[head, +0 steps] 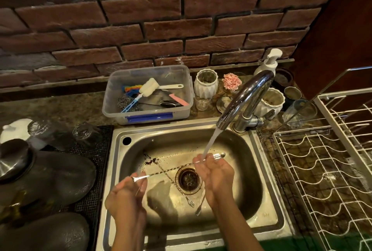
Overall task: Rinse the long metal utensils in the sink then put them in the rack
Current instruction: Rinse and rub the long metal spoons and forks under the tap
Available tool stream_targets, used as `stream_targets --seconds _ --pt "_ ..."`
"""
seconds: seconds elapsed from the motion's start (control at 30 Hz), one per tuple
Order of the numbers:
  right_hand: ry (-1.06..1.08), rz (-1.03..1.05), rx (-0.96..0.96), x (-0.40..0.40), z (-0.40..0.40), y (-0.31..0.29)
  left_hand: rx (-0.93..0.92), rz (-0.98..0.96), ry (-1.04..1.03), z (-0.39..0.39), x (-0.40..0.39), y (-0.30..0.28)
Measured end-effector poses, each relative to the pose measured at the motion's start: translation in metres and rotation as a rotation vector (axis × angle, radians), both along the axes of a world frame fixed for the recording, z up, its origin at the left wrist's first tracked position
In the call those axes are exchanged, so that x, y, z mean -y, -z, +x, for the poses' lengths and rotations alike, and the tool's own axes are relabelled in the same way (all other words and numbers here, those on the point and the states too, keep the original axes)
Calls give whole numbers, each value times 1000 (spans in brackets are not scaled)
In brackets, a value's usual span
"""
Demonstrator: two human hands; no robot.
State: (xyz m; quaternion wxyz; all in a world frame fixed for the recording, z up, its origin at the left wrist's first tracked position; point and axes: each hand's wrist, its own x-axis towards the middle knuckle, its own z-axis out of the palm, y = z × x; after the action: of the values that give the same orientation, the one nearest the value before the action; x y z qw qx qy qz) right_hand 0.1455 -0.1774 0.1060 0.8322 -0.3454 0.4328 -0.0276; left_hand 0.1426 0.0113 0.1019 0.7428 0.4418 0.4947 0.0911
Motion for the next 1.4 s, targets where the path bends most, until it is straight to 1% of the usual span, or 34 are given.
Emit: stream_targets --seconds 0.13,0.3,0.37,0.5,0.63,0.77,0.9,1.13,1.2,1.27,1.33,1.4 --pt "-45 -65 38 -12 -1 2 8 14 -25 -6 -1 -1" --pt "-124 -127 50 -15 2 0 42 -26 -95 -7 -11 0" --pt "-121 -131 35 -16 2 1 58 -39 -114 -5 -12 -1" --pt "-86 -87 -29 -13 3 -2 79 -24 -113 -5 -12 -1" --pt "-162 -68 25 -9 3 -2 93 -16 -106 -7 -16 1" --pt "-174 43 42 -9 3 -2 151 17 -65 -6 -10 -4" --pt "-208 138 55 -1 10 -4 244 -65 -52 0 -10 -11" --pt "-256 218 70 1 15 -4 354 -127 22 11 -11 -15" --pt "-251 200 84 0 15 -3 377 -131 26 13 -11 -15" --pt "-221 160 81 -1 15 -2 380 -86 48 13 -7 -15" --pt "-180 115 60 -3 15 -1 358 -33 84 11 -1 -15" --pt "-152 81 50 -4 16 -2 327 -20 88 10 5 -15"
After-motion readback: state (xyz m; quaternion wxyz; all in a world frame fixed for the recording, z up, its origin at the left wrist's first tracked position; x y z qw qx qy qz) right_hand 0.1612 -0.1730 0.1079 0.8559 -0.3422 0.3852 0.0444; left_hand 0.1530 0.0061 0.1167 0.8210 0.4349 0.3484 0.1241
